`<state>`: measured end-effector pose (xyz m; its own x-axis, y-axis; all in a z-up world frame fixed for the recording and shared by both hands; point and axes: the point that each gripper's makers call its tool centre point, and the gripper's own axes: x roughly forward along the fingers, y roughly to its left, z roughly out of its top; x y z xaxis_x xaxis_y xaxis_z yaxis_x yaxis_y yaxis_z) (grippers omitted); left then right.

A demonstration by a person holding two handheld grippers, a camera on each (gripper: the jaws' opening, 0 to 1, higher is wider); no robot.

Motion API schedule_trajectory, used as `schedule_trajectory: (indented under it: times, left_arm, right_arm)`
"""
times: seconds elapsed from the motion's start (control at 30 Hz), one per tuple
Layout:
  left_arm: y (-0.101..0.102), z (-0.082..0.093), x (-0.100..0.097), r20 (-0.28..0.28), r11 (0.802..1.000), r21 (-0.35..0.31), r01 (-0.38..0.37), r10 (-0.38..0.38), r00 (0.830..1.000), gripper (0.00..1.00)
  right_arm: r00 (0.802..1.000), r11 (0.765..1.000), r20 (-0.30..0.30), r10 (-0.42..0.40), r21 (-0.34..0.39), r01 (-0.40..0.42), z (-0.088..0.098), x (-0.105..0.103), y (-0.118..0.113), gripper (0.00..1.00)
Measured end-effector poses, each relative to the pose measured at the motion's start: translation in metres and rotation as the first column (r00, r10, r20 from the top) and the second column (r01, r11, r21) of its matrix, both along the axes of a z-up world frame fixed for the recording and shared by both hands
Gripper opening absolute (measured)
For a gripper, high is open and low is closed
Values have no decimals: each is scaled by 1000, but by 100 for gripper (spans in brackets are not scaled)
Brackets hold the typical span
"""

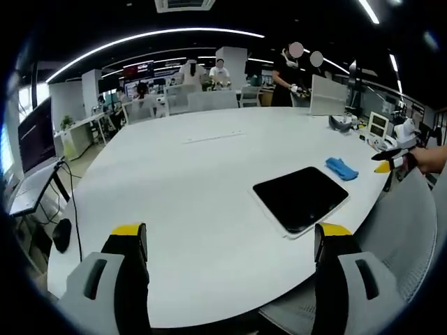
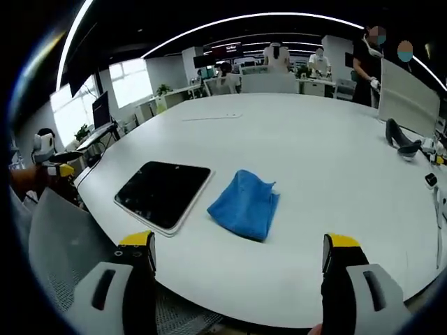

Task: Wipe the mirror surface with the cleaning cloth until all visible marks leave the cleaned area.

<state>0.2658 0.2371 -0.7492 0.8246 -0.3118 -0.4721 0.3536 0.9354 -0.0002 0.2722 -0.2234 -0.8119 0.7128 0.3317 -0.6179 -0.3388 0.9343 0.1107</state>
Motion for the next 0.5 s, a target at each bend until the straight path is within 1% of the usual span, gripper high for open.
schedule_trajectory:
  times: [0.07, 0.2, 0.27, 0.33, 0.4, 0.5]
  left_arm:
    - [0, 0, 0, 4, 1000, -13, 1, -1, 1000, 99]
    - [0, 0, 0, 10, 1000, -3, 8, -8, 1000, 99]
    - [-2, 0, 0, 7, 1000, -15, 14, -13, 1000, 99]
    - [-2, -1, 1, 4, 1000, -10, 16, -16, 1000, 99]
    - [-7, 0, 1, 1, 999, -24, 29, -29, 1000, 99]
    - [-9, 1, 2, 10, 999, -19, 36, -35, 999, 99]
  right_arm:
    - [1000, 1000, -1, -4, 4, 4, -1, 1, 0, 98]
    - [1000, 1000, -5, -17, 11, 17, 0, 1, 0, 98]
    - [1000, 999, -7, -27, 16, 27, 2, 0, -1, 98]
    - [999, 999, -8, -36, 19, 36, 3, 0, -2, 98]
    - [999, 999, -7, -44, 22, 44, 3, 1, -4, 98]
    - [998, 998, -7, -55, 21, 55, 3, 1, -5, 98]
